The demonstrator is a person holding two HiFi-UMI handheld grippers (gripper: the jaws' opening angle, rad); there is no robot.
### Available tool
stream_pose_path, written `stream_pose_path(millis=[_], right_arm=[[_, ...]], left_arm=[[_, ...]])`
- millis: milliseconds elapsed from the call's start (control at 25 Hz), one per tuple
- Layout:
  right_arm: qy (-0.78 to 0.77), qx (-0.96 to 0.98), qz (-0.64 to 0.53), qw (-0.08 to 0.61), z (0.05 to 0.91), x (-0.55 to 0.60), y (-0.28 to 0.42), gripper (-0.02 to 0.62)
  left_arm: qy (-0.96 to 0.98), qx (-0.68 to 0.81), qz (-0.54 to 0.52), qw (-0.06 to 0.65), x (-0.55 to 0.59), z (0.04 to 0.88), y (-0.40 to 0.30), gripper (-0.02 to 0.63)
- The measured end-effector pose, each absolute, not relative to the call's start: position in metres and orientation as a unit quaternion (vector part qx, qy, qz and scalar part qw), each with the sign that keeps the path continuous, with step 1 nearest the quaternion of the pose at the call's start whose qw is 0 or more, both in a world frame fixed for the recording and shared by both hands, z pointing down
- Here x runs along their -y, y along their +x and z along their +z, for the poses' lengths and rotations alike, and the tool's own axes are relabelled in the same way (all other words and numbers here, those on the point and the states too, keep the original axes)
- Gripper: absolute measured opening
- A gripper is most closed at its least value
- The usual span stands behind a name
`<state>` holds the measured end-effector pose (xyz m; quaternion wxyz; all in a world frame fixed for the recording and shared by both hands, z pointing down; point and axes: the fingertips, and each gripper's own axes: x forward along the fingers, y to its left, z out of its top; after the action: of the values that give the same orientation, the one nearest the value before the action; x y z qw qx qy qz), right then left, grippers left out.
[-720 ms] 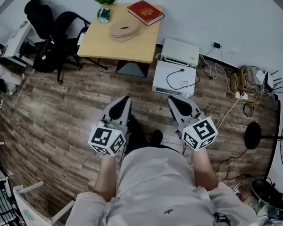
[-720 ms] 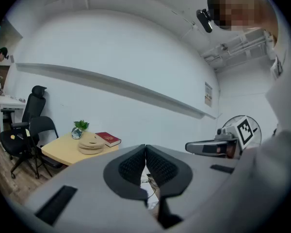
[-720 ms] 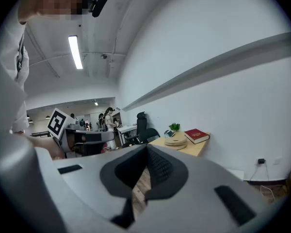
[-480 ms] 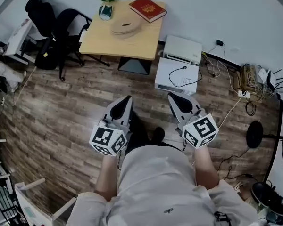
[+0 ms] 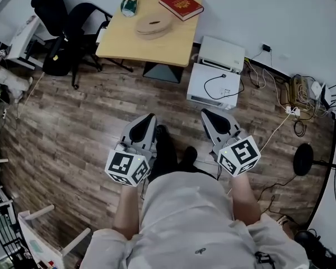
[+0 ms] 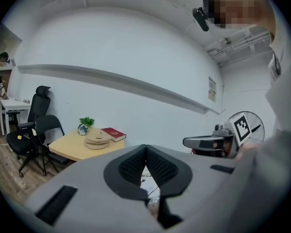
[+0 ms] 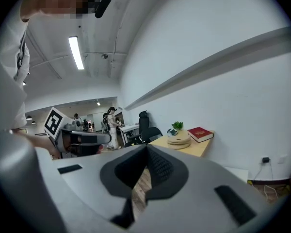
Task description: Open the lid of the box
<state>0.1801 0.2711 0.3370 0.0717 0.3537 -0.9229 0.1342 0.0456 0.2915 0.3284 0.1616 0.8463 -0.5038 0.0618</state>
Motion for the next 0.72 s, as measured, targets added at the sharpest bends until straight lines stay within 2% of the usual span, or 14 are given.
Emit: stream_pose_path(millis=[440,720], right_arm=[[0.366,0.918,0.119,0.099,0.340,-0.229,0.166,0.000],[0.379,0.913,0.110,0.103,0.330,-0.181,0.147,0.063]], left_arm=[[0.847,0.504,0.058,0.159,-0.245,0.337,0.016,0.008],[0.859,0.488,0.047,0.146,-0.193,0.330,-0.003,0.009]])
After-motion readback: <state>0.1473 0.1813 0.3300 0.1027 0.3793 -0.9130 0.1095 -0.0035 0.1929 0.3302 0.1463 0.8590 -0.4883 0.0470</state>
